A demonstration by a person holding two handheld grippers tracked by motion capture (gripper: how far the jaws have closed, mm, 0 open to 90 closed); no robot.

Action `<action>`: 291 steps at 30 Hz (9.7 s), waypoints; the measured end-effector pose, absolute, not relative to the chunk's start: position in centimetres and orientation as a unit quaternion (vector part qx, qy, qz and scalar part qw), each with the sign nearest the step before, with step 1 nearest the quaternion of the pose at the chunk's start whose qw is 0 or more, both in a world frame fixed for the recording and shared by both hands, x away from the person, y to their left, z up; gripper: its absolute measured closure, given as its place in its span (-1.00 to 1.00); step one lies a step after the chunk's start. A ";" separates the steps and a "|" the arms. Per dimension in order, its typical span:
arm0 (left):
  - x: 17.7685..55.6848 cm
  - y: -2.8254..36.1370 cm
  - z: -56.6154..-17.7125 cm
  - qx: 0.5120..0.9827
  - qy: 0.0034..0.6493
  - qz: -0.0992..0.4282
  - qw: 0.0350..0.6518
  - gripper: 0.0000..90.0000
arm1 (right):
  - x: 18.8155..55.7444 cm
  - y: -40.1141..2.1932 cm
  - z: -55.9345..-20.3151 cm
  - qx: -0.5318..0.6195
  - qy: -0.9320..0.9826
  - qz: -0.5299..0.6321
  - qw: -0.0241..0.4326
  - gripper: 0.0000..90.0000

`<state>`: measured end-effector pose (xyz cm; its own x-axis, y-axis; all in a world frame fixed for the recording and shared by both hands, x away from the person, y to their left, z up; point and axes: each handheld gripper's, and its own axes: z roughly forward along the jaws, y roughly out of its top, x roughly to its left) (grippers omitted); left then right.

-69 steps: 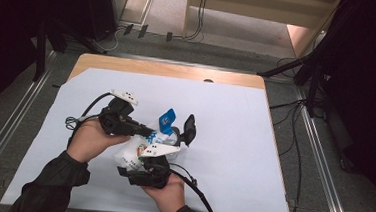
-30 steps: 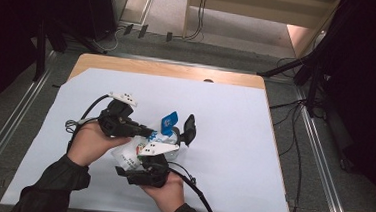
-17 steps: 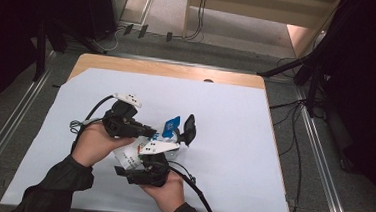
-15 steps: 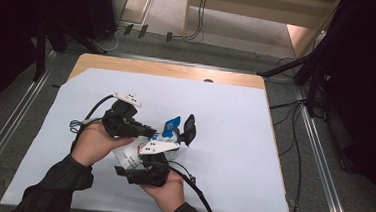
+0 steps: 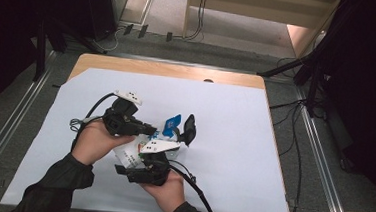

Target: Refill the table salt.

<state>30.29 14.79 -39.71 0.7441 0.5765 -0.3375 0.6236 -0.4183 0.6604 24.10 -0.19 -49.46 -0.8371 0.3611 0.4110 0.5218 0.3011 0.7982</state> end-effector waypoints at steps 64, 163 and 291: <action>30.2 15.5 -39.5 0.836 0.367 -0.045 0.404 1.00 | 23.9 -0.6 -49.0 -0.293 -0.790 -0.533 0.075 0.30; 30.0 15.3 -39.5 0.827 0.364 -0.023 0.427 0.99 | 23.9 -0.4 -48.4 -0.267 -0.795 -0.540 0.075 0.15; 30.5 15.1 -39.2 0.819 0.385 -0.022 0.424 0.99 | 24.7 -0.5 -47.9 -0.271 -0.794 -0.536 0.097 0.21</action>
